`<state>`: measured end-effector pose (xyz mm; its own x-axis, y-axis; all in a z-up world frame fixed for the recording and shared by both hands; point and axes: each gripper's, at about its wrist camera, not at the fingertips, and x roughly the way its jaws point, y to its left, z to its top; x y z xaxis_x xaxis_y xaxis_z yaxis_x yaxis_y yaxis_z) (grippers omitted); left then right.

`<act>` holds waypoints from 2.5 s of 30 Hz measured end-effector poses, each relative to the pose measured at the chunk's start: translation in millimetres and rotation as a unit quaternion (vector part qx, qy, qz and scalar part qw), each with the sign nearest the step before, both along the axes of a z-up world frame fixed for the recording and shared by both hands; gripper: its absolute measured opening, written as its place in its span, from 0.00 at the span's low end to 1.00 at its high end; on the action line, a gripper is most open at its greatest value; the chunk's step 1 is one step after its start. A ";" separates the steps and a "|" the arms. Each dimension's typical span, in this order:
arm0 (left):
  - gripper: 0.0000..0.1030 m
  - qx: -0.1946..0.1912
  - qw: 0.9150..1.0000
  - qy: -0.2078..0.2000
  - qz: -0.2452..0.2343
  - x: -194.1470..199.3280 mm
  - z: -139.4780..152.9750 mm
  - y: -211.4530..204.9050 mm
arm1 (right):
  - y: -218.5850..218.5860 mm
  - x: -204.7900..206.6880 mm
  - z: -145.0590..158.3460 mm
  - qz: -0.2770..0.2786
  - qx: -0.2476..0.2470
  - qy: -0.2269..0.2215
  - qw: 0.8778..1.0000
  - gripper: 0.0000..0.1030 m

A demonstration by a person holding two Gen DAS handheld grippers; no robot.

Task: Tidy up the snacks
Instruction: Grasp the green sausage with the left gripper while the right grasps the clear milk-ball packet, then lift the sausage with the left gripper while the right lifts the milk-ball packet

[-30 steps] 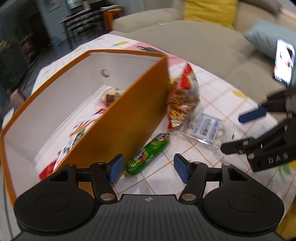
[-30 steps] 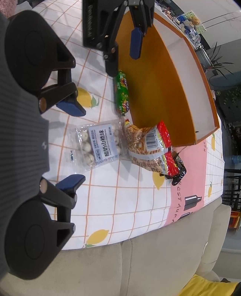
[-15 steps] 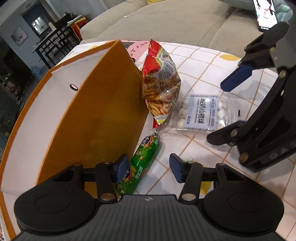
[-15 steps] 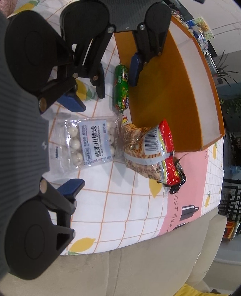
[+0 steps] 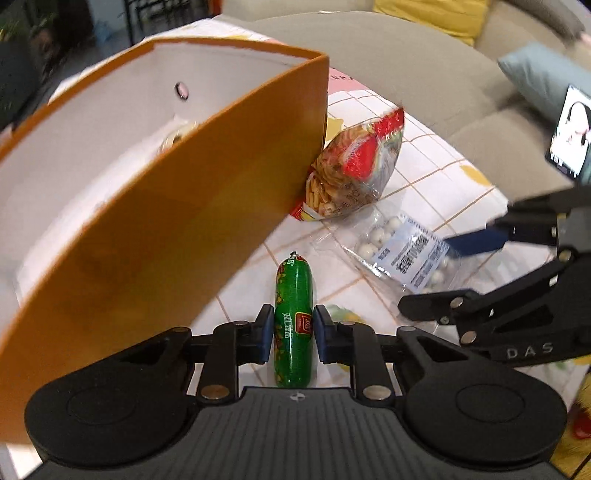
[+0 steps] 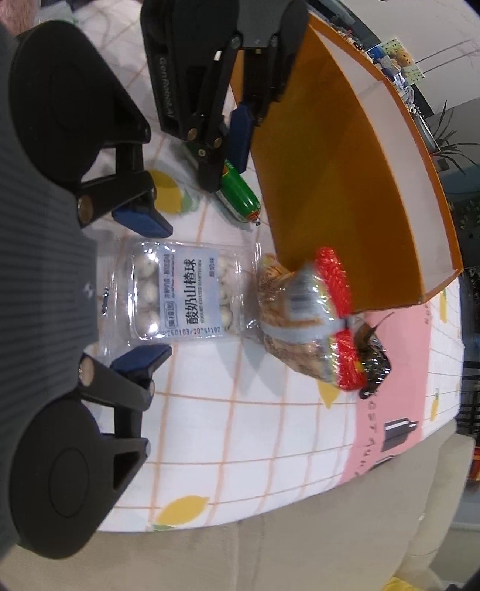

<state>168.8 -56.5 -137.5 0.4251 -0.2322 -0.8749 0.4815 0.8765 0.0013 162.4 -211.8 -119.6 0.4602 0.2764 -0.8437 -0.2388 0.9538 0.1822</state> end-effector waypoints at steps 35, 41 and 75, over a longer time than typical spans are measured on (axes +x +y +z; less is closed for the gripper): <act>0.24 -0.013 0.994 0.023 0.106 -5.6 -5.5 3.8 | 17.7 -5.2 -9.9 0.026 -0.057 -0.032 0.997 0.72; 0.24 -0.027 0.990 0.024 0.137 -6.3 -6.2 18.2 | 18.3 -3.6 -9.9 0.023 -0.054 -0.035 0.998 0.72; 0.24 -0.063 0.982 0.001 0.178 -25.8 46.4 34.7 | 19.1 -21.2 27.8 0.019 -0.041 -0.058 0.997 0.55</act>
